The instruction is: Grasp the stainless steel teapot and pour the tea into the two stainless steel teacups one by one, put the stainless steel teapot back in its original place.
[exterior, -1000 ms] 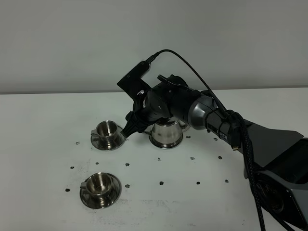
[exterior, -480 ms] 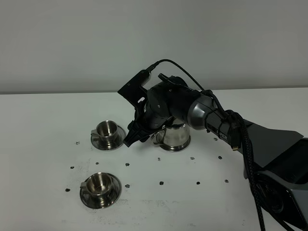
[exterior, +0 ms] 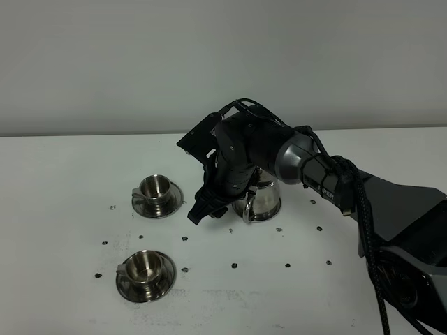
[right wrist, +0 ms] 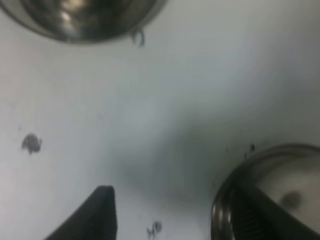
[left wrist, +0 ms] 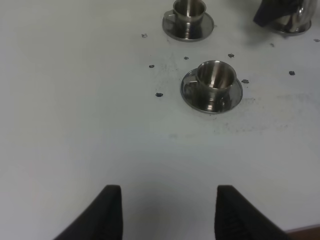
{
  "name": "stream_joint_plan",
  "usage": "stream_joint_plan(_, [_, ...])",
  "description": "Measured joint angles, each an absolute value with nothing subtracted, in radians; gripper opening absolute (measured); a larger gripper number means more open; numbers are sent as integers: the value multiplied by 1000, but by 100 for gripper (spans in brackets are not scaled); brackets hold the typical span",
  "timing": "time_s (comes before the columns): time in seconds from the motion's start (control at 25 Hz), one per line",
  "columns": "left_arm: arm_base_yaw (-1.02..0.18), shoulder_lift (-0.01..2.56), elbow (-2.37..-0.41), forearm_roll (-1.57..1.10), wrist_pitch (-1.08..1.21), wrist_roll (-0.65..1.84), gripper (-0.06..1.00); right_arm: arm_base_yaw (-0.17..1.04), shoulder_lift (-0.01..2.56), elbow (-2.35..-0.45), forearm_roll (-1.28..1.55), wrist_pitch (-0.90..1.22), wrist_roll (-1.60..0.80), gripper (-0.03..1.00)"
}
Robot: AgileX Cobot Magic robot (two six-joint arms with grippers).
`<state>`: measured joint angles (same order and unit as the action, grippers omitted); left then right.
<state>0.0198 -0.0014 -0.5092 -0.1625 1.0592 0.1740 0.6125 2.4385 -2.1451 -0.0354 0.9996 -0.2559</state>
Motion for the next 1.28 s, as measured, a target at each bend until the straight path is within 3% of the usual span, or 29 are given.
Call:
stream_joint_plan(0.48, [20, -1, -509, -162, 1059, 174, 48, 644, 2182, -2145, 9, 1035, -134, 52])
stream_joint_plan(0.8, [20, -8, -509, -162, 1059, 174, 48, 654, 2167, -2129, -19, 1145, -32, 52])
stream_joint_plan(1.0, [20, -8, -509, -162, 1059, 174, 48, 715, 2099, -1891, 12, 1035, -9, 52])
stream_joint_plan(1.16, [20, -8, -509, -162, 1059, 174, 48, 733, 1978, -1616, 31, 764, 57, 52])
stream_joint_plan(1.28, [20, -8, -509, -162, 1059, 174, 48, 732, 1965, -1521, 47, 586, 105, 52])
